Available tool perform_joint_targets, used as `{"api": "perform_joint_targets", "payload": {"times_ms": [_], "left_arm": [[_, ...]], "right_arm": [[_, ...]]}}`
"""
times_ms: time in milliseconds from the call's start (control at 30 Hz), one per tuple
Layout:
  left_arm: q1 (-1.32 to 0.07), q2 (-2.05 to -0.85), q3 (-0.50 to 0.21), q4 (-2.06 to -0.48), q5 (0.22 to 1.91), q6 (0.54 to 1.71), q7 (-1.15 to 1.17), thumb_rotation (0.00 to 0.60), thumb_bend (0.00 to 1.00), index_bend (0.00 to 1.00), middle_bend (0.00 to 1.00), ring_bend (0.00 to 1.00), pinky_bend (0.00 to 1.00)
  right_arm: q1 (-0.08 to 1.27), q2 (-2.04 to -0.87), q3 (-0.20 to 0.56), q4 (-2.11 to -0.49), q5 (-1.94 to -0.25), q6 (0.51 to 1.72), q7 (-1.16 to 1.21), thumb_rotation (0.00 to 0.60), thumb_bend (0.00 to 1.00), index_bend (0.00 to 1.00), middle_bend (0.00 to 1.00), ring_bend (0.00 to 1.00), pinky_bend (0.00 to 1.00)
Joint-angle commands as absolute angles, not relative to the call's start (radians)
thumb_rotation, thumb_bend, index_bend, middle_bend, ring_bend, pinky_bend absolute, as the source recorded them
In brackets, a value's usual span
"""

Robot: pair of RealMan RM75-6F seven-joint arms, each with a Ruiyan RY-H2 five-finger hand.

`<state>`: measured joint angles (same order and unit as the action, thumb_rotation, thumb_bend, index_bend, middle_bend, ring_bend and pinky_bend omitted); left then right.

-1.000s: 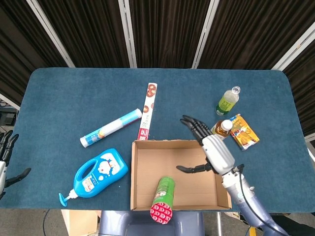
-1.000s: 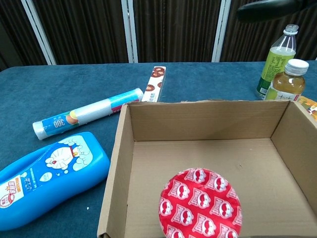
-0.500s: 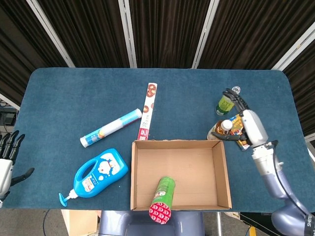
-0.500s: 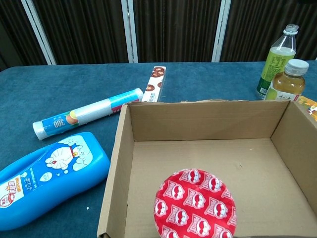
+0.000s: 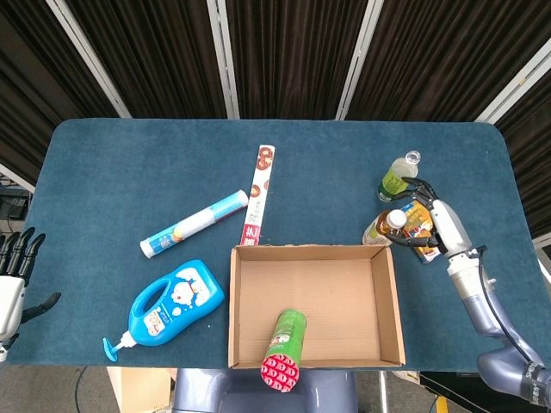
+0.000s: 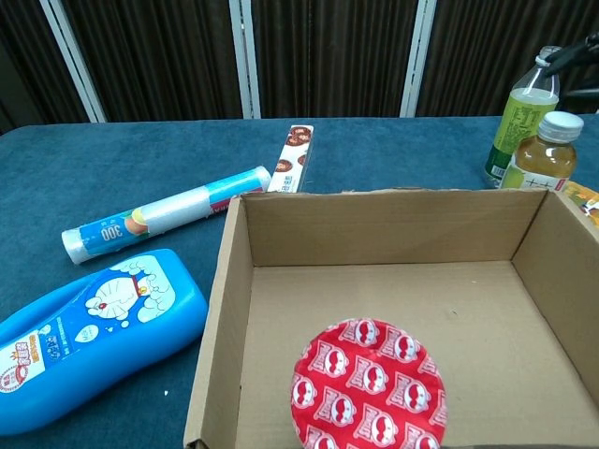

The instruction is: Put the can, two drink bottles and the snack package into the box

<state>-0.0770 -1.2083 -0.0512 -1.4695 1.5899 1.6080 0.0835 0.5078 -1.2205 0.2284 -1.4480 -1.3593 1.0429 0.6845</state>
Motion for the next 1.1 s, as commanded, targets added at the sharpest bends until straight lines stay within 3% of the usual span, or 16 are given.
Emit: {"api": "perform_joint_targets", "payload": {"times_ms": [33,333,700,900,1100], "left_arm": [[-0.076,-1.207,-0.051,-1.471,1.589,1.609,0.083,0.6,0.09,0.0,0.0,0.0,0.05],[-0.073,-1.21,-0.053,-1.473,1.589,1.618,0.095,0.6,0.09,0.0,0.0,0.0,0.05],[-0.074,-1.221,-0.059,-1.477,1.578,1.615,0.125,0.6,0.09,0.0,0.0,0.0,0.05],[-0.08,-1.226,-0.062,-1.475,1.566,1.598,0.133,0.6,0.09,0.0,0.0,0.0,0.05],[-0.085,-1.227,-0.065,-1.471,1.557,1.587,0.133,0.6,0.09,0.0,0.0,0.0,0.05]], "right_arm": [[0.518,-1.247,0.208,-1.414,-1.37,1.018,0.691,0.6,0.0,0.37,0.13,0.04,0.17],[0.552,-1.32,0.199,-1.308,-1.383,0.977,0.735,0.6,0.0,0.37,0.14,0.05,0.17],[0.59,-1.375,0.191,-1.203,-1.4,0.933,0.805,0.6,0.01,0.26,0.11,0.04,0.17],[0.592,-1.419,0.177,-1.128,-1.401,0.917,0.876,0.6,0.03,0.28,0.13,0.07,0.18],[0.585,-1.463,0.159,-1.047,-1.421,0.93,0.955,0.6,0.06,0.31,0.16,0.1,0.27]]}}
